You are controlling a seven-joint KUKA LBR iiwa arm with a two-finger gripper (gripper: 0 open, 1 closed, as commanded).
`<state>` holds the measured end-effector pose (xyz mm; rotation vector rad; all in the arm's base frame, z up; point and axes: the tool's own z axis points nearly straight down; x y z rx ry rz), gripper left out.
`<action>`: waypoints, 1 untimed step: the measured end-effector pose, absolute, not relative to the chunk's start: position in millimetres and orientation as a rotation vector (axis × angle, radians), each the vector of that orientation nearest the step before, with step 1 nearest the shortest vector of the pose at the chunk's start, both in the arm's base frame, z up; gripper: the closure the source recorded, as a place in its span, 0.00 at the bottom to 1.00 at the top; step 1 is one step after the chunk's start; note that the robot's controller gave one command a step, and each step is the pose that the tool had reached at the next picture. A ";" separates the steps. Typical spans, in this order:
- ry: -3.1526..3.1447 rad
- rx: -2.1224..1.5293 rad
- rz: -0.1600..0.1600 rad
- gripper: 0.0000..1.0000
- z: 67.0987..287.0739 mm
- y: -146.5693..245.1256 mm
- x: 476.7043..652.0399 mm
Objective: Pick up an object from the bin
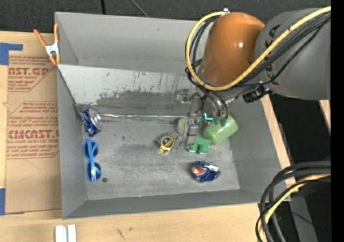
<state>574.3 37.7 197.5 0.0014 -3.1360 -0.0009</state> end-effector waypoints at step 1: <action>-3.134 0.068 0.002 0.00 88.0 -21.8 552.1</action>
Offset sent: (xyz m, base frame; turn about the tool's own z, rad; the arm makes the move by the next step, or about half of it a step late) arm -0.0197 -0.0574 -0.1045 -0.0451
